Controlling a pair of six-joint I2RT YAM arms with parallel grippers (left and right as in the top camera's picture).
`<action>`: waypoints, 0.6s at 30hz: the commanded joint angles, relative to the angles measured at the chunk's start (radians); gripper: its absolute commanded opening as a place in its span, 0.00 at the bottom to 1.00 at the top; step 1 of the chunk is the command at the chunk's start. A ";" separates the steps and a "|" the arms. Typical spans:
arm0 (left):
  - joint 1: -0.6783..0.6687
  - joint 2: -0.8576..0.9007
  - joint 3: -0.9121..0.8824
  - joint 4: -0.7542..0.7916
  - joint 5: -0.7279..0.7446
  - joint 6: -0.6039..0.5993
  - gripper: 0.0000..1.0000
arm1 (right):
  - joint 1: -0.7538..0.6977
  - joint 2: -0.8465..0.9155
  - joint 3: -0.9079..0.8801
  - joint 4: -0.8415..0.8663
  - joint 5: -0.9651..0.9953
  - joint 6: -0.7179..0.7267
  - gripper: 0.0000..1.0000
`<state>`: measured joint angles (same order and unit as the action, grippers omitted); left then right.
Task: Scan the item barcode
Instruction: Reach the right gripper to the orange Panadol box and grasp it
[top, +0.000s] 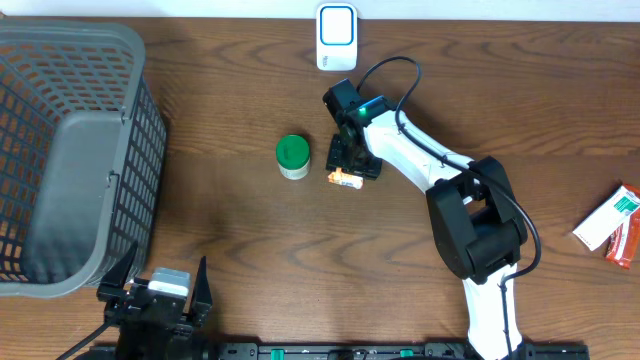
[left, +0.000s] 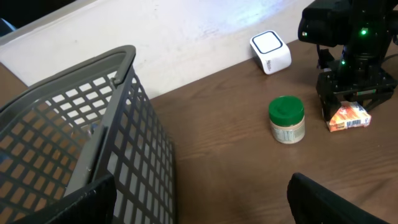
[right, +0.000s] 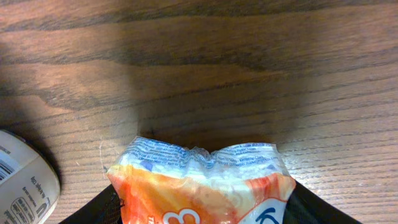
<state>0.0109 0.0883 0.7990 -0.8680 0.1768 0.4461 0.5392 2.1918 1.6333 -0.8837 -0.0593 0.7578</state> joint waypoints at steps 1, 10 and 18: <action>-0.002 -0.006 0.003 0.000 -0.005 0.005 0.87 | 0.007 0.010 0.003 -0.010 0.001 -0.006 0.58; -0.002 -0.006 0.003 0.000 -0.005 0.005 0.87 | -0.015 0.009 0.055 -0.174 -0.103 -0.058 0.62; -0.002 -0.006 0.003 0.001 -0.005 0.006 0.87 | -0.089 0.009 0.156 -0.322 -0.389 -0.219 0.57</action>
<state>0.0109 0.0883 0.7990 -0.8680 0.1768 0.4461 0.4938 2.1967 1.7386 -1.1713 -0.2806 0.6441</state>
